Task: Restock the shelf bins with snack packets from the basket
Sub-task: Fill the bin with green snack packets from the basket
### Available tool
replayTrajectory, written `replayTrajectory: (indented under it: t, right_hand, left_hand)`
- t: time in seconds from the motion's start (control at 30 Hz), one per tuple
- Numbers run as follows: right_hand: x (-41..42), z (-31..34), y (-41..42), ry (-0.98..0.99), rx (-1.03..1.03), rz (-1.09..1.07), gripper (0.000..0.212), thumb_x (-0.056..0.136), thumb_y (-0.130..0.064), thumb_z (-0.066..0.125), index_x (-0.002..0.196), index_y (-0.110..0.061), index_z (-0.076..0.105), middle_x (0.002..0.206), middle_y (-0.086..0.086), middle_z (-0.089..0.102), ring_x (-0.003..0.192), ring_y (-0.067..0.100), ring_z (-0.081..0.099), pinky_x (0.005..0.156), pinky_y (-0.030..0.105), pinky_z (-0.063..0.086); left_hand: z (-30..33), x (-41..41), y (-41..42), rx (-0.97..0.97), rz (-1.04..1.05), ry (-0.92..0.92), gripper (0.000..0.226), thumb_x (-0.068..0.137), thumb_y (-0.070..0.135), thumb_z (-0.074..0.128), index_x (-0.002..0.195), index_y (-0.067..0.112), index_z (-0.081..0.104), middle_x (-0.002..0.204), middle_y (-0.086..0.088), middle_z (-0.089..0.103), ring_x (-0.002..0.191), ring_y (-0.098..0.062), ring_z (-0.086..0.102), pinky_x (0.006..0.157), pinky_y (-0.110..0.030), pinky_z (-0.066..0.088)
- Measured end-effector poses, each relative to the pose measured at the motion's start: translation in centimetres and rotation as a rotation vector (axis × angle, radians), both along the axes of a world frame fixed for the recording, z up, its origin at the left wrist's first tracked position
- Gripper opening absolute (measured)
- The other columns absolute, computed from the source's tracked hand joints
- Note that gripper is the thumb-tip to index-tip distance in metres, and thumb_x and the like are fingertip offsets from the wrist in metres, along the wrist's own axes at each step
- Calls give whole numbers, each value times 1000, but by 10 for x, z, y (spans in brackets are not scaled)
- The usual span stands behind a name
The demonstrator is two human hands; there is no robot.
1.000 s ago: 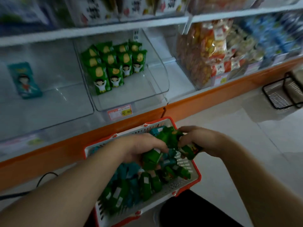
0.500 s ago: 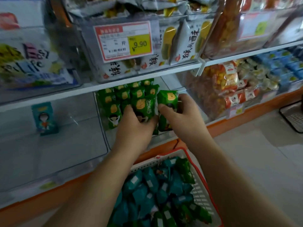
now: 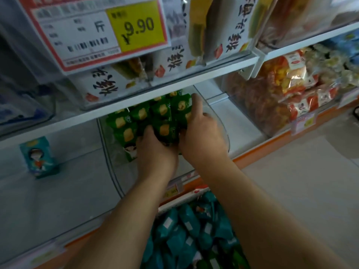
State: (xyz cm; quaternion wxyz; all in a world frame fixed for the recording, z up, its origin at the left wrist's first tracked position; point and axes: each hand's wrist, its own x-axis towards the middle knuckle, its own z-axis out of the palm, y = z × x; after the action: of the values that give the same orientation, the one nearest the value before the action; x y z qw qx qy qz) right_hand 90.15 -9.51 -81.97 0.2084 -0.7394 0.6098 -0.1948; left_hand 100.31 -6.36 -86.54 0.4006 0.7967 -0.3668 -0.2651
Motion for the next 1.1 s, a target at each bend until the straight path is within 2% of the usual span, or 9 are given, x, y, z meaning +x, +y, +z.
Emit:
replayTrajectory:
  t: [0.1, 0.17, 0.3, 0.37, 0.43, 0.57, 0.7, 0.87, 1.1]
  right_hand:
    - [-1, -13, -3, 27, 9, 13, 67, 95, -16, 62, 150, -25, 25, 108, 11, 54, 72, 25, 51, 60, 40, 45]
    - [-1, -21, -3, 53, -5, 17, 54, 96, -16, 63, 143, -18, 36, 121, 15, 53, 74, 25, 50, 61, 38, 43]
    - [-2, -22, -1, 37, 3, 78, 76, 92, -14, 67, 156, -23, 27, 139, 14, 44, 91, 33, 64, 67, 42, 54]
    - [-3, -20, 2, 91, -5, 88, 81, 88, -10, 70, 156, -24, 28, 148, 13, 36, 92, 33, 65, 62, 38, 50]
    - [-4, -19, 6, 169, -26, 87, 73, 86, -11, 73, 148, -23, 36, 147, 13, 31, 87, 30, 62, 58, 34, 42]
    - [-4, -13, 7, 196, -33, 28, 51, 89, -17, 70, 132, -17, 42, 123, 10, 41, 84, 22, 47, 62, 35, 40]
    - [-6, -14, -1, 160, 89, 77, 37, 92, -16, 62, 125, -11, 47, 110, 9, 54, 93, 29, 60, 68, 38, 46]
    - [-8, -18, -4, 160, 204, 166, 55, 90, -20, 63, 142, -17, 43, 128, 10, 54, 114, 34, 62, 85, 41, 52]
    - [-11, -9, -3, 201, 201, 181, 47, 91, -16, 62, 137, -14, 50, 123, 11, 57, 110, 34, 64, 88, 44, 57]
  left_hand:
    - [0, -2, -1, 42, -30, 0, 37, 90, 35, 71, 124, 27, 62, 119, -4, 66, 103, -26, 64, 74, -34, 53]
    - [2, -4, -1, 59, -23, 27, 30, 91, 36, 71, 118, 25, 65, 111, -3, 68, 92, -23, 64, 57, -25, 40]
    - [7, -5, 1, 42, 27, 113, 33, 91, 34, 74, 118, 20, 63, 103, 2, 69, 80, -12, 64, 46, -16, 36]
    - [9, -4, 2, 25, 72, 174, 32, 90, 30, 74, 115, 15, 62, 97, 1, 69, 75, -8, 63, 40, -12, 35]
    - [13, -4, 4, 35, 75, 213, 27, 90, 29, 71, 112, 17, 62, 96, 0, 69, 76, -10, 63, 48, -20, 38]
    - [22, -7, 8, 81, -54, 266, 19, 94, 26, 63, 113, 27, 66, 99, 8, 68, 82, -5, 61, 60, -25, 42]
    - [25, -9, 8, 113, -124, 321, 26, 97, 29, 58, 122, 30, 62, 106, 9, 68, 87, -6, 60, 73, -26, 49]
    - [21, -7, 6, 200, -235, 293, 51, 95, 43, 54, 145, 39, 49, 140, 9, 60, 122, -18, 58, 107, -43, 48]
    - [23, -9, 8, 156, -285, 211, 48, 100, 35, 51, 148, 36, 49, 143, 8, 58, 128, -18, 55, 106, -39, 48]
